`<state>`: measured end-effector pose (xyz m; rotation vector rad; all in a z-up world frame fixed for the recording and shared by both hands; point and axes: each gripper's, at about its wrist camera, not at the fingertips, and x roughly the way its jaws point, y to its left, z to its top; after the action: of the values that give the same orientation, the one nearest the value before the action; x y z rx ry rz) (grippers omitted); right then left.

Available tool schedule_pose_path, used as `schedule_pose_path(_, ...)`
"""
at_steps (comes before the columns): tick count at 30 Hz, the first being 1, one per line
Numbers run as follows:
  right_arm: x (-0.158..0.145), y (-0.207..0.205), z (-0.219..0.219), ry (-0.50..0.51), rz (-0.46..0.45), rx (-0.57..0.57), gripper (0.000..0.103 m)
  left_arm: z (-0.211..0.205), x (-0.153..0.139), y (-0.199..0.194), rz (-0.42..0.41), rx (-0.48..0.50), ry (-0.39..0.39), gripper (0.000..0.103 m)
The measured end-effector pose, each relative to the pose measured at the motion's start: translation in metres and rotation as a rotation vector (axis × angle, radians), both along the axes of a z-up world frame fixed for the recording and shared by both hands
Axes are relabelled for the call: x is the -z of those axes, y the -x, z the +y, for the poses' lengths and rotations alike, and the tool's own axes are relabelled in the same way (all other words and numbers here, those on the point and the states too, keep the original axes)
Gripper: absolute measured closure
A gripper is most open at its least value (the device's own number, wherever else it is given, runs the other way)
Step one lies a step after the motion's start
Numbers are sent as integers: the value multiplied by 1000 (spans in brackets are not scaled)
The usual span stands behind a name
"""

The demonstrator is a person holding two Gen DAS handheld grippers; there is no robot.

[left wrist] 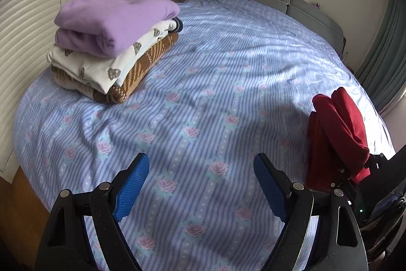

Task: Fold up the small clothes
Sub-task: 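Lift the folded sweatshirt with the right gripper while the left gripper steadies it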

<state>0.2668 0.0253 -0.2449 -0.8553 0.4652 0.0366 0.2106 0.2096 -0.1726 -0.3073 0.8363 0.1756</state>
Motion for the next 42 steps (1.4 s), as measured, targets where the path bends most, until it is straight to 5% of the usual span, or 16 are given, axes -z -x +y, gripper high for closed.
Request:
schedule_pose_path(6,51,22,19,226,-12,-50,71,1,21,-3,47,10,16,19)
schedule_pose_path(9,46,23,22,217,-32,-36,66,-2,17,-3,44,25,14,19)
schedule_pose_path(11,31,24,19,168,-48,-19,48,-2,9,-2,28,27,12,19)
schedule_pose_path(13,13,31,13,106,-66,-22,43,-3,0,-2,11,30,13,19)
schedule_pose_path(18,-32,64,-4,-27,-119,-55,36,-24,-31,-6,-42,93,10,19)
schedule_pose_path(25,-93,82,-90,-392,-63,40,35,-99,-71,-30,-118,326,46,20)
schedule_pose_path(34,-87,67,-208,-732,67,228,35,-209,-73,-101,-62,596,86,35)
schedule_pose_path(40,-62,56,-234,-838,140,240,35,-214,-34,-142,81,549,98,60)
schedule_pose_path(42,-53,59,-237,-856,168,208,35,-206,-23,-142,97,537,136,60)
